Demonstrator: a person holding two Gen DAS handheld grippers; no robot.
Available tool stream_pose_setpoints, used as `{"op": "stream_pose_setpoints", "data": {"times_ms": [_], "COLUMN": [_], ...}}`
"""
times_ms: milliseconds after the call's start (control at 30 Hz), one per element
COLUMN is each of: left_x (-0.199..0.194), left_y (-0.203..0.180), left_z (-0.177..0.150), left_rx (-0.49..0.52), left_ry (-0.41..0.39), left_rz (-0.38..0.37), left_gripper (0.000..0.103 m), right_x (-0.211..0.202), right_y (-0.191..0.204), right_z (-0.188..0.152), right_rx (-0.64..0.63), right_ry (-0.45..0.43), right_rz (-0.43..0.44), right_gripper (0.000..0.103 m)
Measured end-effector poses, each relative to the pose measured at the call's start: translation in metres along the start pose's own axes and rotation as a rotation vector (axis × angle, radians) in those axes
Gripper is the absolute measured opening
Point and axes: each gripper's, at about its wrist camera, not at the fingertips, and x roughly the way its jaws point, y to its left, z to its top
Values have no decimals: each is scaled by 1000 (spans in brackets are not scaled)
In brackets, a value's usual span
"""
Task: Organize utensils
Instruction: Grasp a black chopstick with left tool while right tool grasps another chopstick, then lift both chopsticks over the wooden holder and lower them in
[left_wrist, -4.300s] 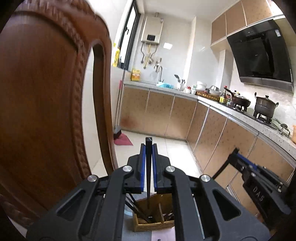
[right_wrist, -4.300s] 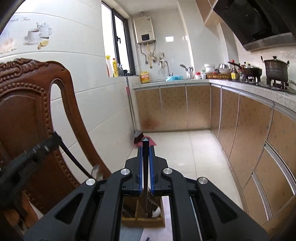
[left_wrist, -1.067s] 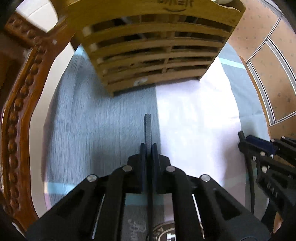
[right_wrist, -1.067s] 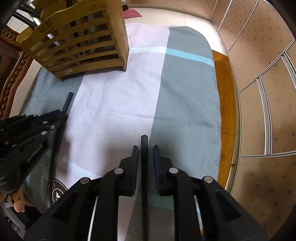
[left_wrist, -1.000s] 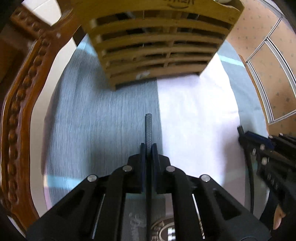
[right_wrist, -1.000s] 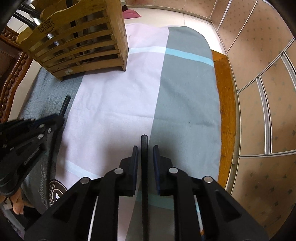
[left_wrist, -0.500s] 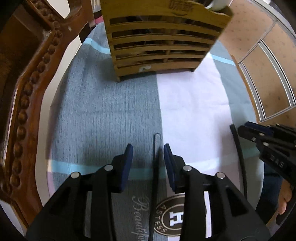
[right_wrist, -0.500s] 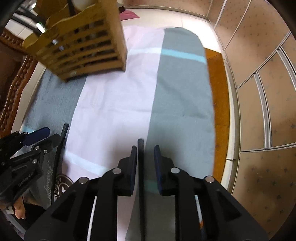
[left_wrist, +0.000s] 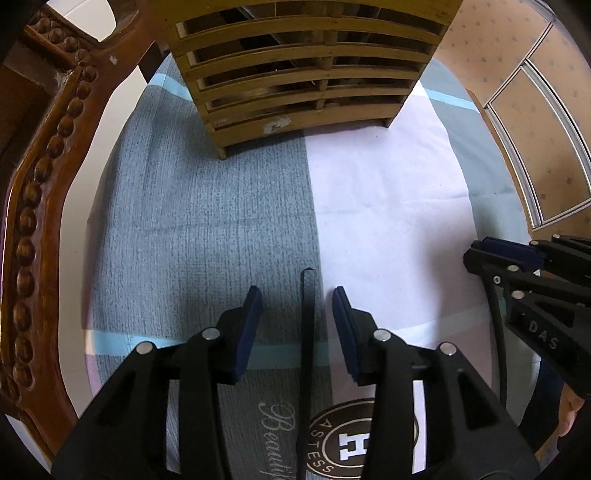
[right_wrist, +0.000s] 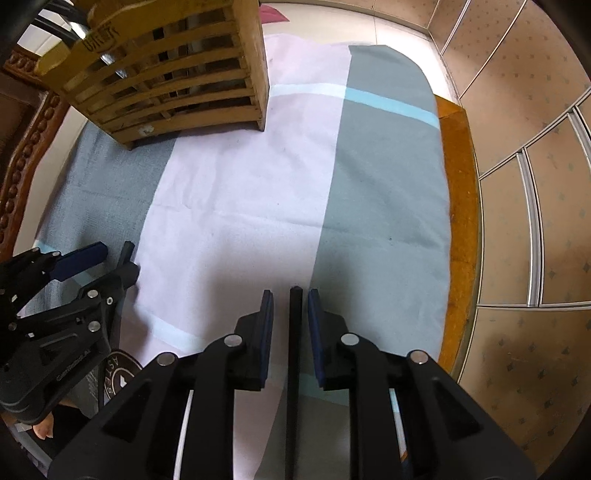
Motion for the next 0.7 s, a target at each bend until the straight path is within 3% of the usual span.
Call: {"op": "stream_pose_setpoints", "data": {"times_ms": [333,433,467,500,700], "left_x": [7,8,8,7,-28], "left_y": [-17,2,3,4,14], "left_z": [2,3,3,3,5], "left_rx": [4,-3,-5,-6,-38], "left_ry": [0,-5,-4,-6,-135], "left_rz": [5,5,-1,-2,-28], "left_gripper": [39,20,9,7,7], "right_x": [6,6,5,5,-19], "right_y": [9,6,5,4,-7], "right_z": [8,8,6,5,0], "right_rx": [-34,-16,-11,-3,43], "right_ry": [11,-4,-11,-15,-87], "right_rz": [-30,-15,-10,1,26], "right_gripper": [25,23,19,7,7]}}
